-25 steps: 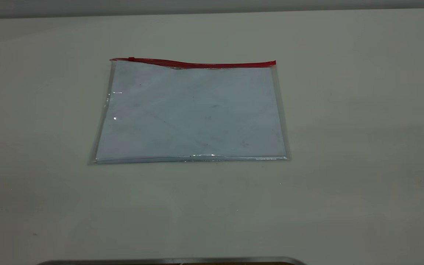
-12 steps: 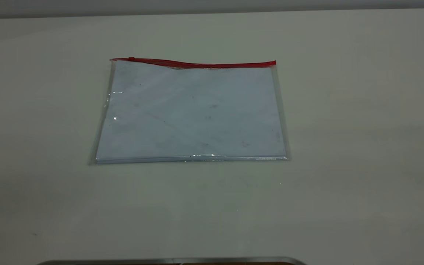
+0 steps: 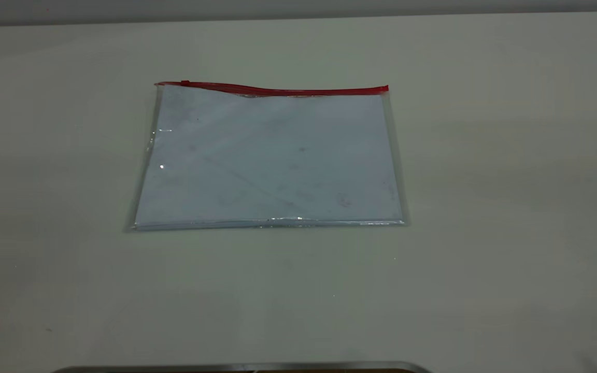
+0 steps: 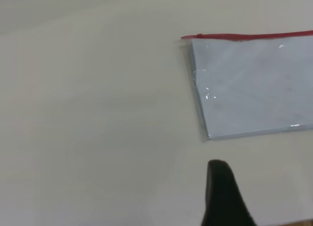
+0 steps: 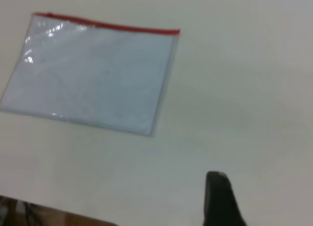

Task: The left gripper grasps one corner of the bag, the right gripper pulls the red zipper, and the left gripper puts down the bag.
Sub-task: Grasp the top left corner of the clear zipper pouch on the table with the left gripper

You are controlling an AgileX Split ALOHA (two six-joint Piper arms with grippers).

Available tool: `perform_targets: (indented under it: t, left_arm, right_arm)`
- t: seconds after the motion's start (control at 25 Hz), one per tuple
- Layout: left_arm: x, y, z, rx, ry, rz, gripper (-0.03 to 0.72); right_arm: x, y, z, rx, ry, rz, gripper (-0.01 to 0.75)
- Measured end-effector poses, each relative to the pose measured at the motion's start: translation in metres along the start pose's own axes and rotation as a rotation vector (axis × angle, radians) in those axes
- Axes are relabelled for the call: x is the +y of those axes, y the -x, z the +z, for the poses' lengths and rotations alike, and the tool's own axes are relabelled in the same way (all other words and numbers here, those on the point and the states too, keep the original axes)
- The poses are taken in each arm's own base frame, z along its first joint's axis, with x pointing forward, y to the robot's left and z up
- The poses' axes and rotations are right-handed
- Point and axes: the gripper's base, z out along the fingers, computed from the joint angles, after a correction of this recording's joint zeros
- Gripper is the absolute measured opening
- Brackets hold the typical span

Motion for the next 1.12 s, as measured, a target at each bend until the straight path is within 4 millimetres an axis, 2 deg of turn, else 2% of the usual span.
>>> perform_targets:
  t: [0.2,0.48,0.64,0.8,0.92,1.12]
  left_arm:
    - [0.008,0.039,0.050,0.154,-0.028,-0.061,0.496]
    - [0.015,0.089,0.122,0.295,-0.117,-0.047,0.496]
    - [0.019,0.101,0.170,0.348,-0.180,-0.051,0.509]
    - [0.024,0.103,0.219,0.372,-0.221,-0.035,0.580]
    - [0.027,0.106,0.256,0.380,-0.257,-0.032,0.624]
    - [0.033,0.107,0.324,0.399,-0.323,-0.039,0.636]
  right_arm:
    - [-0.006,0.022,0.056,0.061,0.041,-0.049,0.521]
    - [-0.014,0.048,0.126,0.093,0.105,-0.131,0.522]
    - [-0.017,0.062,0.164,0.106,0.153,-0.142,0.522]
    - [-0.018,0.074,0.200,0.105,0.218,-0.125,0.522]
    - [-0.018,0.079,0.223,0.100,0.270,-0.105,0.522]
    - [-0.018,0.082,0.257,0.105,0.352,-0.070,0.522]
